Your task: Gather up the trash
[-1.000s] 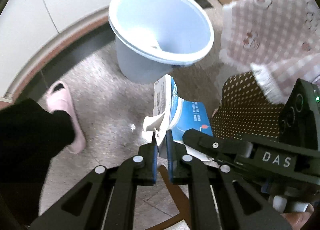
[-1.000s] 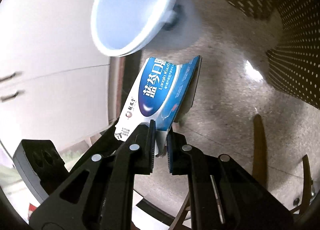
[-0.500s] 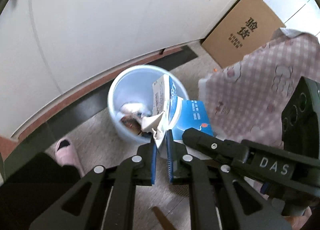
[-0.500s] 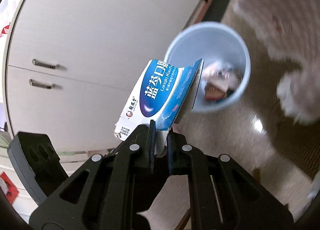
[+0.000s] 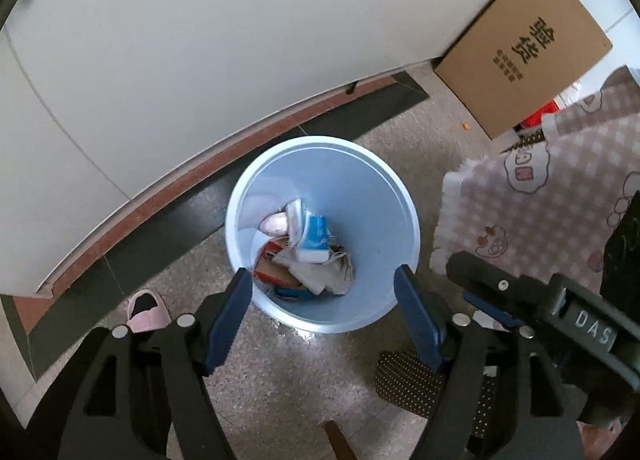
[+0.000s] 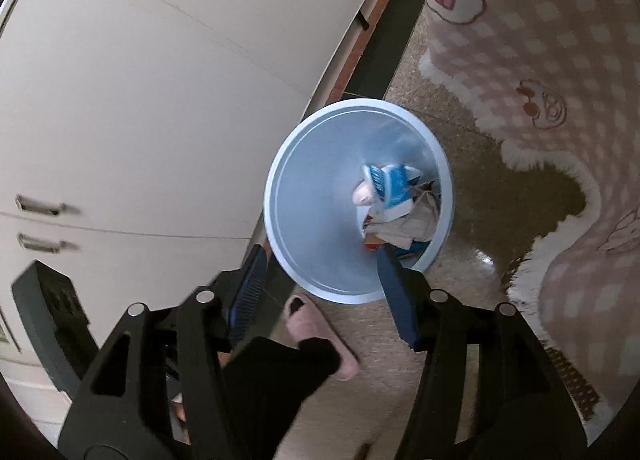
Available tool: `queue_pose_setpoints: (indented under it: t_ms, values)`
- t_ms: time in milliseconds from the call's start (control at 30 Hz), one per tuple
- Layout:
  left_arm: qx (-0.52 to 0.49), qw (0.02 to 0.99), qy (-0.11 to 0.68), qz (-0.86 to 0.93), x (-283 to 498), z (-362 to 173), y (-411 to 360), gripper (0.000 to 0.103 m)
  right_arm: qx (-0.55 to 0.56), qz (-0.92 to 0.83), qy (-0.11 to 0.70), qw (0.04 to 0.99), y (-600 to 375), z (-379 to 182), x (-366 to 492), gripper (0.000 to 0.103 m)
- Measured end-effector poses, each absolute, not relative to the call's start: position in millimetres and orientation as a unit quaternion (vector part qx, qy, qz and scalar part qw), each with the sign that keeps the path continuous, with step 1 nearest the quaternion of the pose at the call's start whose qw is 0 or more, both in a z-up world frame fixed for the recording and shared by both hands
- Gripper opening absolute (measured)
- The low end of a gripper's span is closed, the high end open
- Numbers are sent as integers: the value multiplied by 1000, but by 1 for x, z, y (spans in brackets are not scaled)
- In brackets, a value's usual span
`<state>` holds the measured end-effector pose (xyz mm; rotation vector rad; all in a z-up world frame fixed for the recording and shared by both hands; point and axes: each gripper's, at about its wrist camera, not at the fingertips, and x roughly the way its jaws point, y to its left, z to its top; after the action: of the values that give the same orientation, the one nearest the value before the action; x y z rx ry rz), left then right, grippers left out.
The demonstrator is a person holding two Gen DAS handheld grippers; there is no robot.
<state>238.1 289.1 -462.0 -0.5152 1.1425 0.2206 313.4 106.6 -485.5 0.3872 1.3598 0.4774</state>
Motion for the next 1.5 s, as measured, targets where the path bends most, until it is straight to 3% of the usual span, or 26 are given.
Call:
queue_pose_setpoints:
  t_ms: [200,433,933,1500]
  values:
    - [-220,819,514,126,218,-423,297,72,98,233,585,770,115,-443,293,58]
    - [-183,864,444,150,183,-322,298,73,29,271,511,815,119,-356,260,60]
    - [-123,949,266,114,73,-112,217,87,-6,247,318,916,31,-146,141,80]
    - [-14,984,173,48,-5,-14,77,91,30,158,174,972,-127,-39,29,91]
